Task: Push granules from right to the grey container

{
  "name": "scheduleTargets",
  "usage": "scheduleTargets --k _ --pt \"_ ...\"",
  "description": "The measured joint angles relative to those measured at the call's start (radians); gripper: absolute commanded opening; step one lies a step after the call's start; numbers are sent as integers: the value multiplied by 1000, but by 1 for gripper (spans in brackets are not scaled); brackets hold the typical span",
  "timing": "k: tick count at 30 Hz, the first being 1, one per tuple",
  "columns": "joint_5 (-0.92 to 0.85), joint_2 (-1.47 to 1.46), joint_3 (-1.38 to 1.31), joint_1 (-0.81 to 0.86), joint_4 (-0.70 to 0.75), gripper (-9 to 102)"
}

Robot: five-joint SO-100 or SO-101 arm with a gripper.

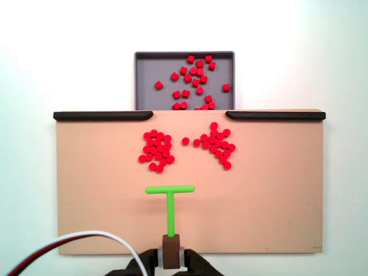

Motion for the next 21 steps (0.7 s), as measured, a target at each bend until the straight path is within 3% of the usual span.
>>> scheduleTargets --k 13,21 --pt "-63 0 0 55 0 0" --pt "-288 -40 0 141 3 0"
